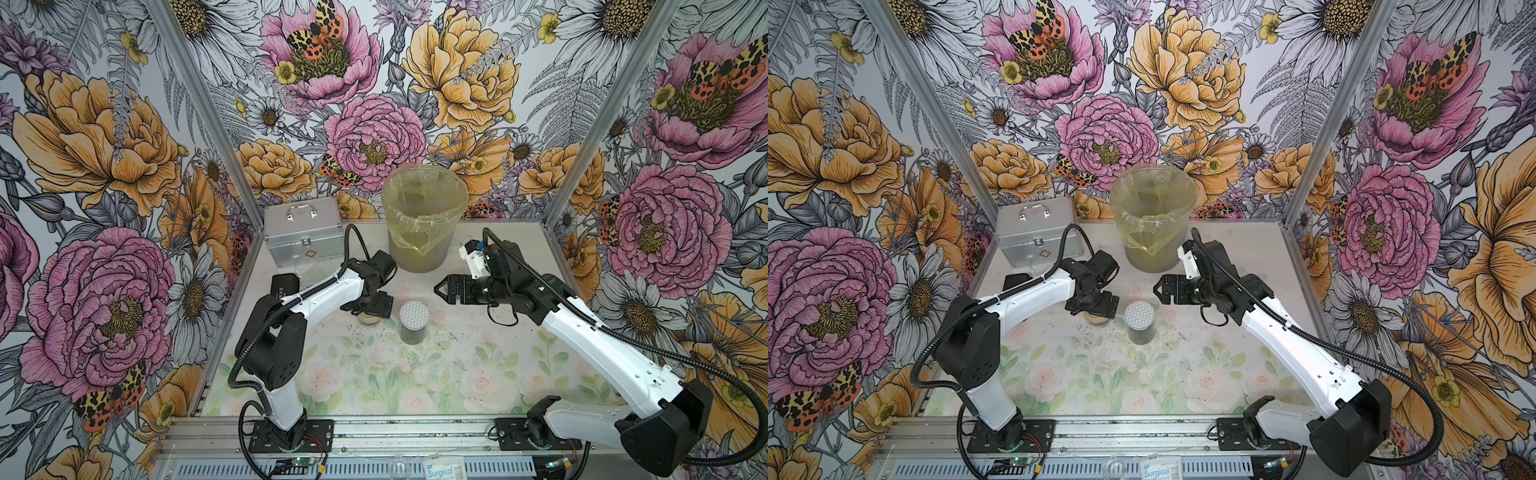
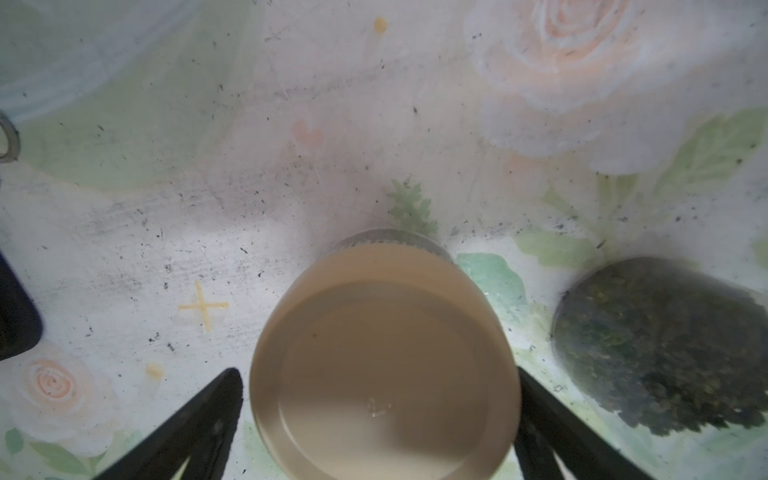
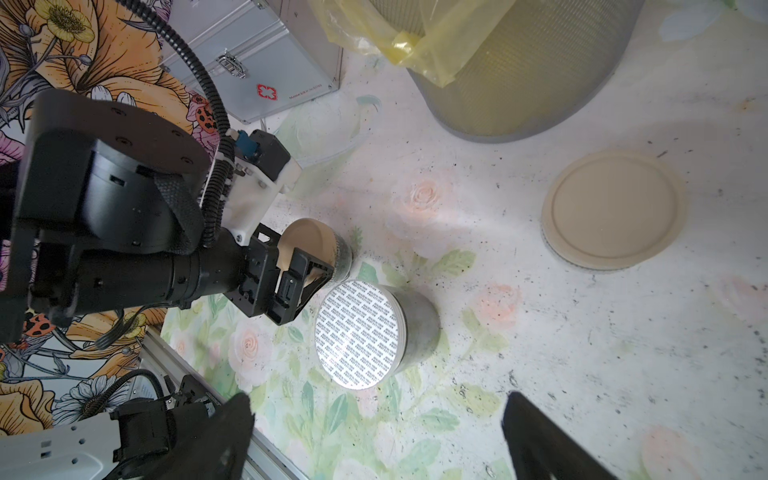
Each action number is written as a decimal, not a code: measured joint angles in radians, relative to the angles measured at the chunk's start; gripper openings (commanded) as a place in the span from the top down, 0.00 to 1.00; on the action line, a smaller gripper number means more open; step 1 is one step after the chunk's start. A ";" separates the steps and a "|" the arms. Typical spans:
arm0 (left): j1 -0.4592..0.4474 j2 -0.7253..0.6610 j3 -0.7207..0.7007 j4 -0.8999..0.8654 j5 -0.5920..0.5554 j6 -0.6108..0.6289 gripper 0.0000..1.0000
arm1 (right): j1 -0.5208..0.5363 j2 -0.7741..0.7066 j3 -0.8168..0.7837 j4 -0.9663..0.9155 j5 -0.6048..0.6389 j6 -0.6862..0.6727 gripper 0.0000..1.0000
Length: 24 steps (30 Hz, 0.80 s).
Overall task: Empty moldy tea leaves from jars
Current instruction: Pick up the jar from the center of the board.
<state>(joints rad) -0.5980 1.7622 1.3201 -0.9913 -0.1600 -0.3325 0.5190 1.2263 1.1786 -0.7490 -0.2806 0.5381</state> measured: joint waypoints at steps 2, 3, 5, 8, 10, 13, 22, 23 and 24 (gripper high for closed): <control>0.000 0.006 0.000 0.005 0.003 0.000 0.01 | 0.000 0.000 0.001 0.000 0.000 0.000 0.05; 0.000 0.010 0.000 0.010 0.005 0.000 0.01 | 0.000 0.000 0.002 0.000 0.000 0.000 0.05; 0.002 0.017 0.000 0.024 0.015 0.001 0.01 | 0.000 0.000 0.003 0.000 0.000 0.000 0.05; 0.010 0.025 -0.001 0.048 0.024 0.003 0.08 | 0.000 0.000 0.003 0.000 0.000 0.000 0.05; 0.016 0.030 -0.001 0.060 0.028 0.007 0.15 | 0.000 0.000 0.003 0.000 0.000 0.000 0.05; 0.021 0.031 -0.001 0.069 0.039 0.009 0.21 | 0.001 0.000 0.003 0.000 0.000 0.000 0.05; 0.052 0.013 -0.010 0.072 0.083 0.001 0.36 | 0.002 0.000 0.033 -0.004 0.035 -0.018 0.05; 0.066 0.002 -0.011 0.066 0.097 -0.002 0.38 | 0.002 0.000 0.046 -0.005 0.045 -0.030 0.05; 0.083 -0.018 -0.011 0.058 0.114 -0.006 0.40 | 0.002 0.000 0.061 -0.005 0.053 -0.046 0.05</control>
<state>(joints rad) -0.5148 1.7447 1.3090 -0.9333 -0.0456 -0.3389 0.5205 1.2263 1.2396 -0.7544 -0.2279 0.4923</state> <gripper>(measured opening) 0.861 0.949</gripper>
